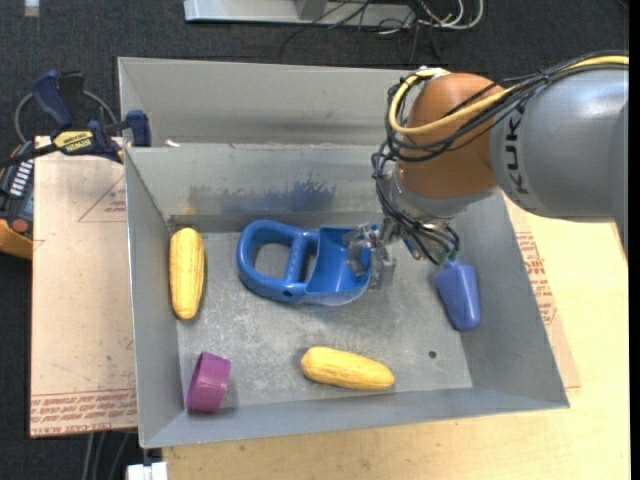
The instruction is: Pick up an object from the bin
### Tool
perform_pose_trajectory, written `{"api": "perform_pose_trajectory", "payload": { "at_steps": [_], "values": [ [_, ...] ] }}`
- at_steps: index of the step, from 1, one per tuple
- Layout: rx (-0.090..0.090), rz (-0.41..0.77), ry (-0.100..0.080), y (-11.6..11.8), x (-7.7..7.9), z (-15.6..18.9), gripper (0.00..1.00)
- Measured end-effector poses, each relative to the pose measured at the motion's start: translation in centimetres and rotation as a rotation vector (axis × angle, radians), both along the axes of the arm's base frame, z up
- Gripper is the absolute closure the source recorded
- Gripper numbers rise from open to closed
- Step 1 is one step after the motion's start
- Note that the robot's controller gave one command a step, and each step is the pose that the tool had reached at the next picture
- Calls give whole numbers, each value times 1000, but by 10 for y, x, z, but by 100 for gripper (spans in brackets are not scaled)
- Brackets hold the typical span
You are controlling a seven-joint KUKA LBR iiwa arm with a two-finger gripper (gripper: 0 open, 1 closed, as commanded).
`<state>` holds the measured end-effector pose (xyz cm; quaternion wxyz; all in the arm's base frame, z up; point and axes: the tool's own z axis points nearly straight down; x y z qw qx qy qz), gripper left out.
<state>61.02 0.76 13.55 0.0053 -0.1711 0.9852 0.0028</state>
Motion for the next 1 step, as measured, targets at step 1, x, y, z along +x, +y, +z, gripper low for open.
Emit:
{"api": "perform_pose_trajectory", "payload": {
  "at_steps": [1],
  "values": [
    [0,0,5,0,-1,6,100]
  ]
}}
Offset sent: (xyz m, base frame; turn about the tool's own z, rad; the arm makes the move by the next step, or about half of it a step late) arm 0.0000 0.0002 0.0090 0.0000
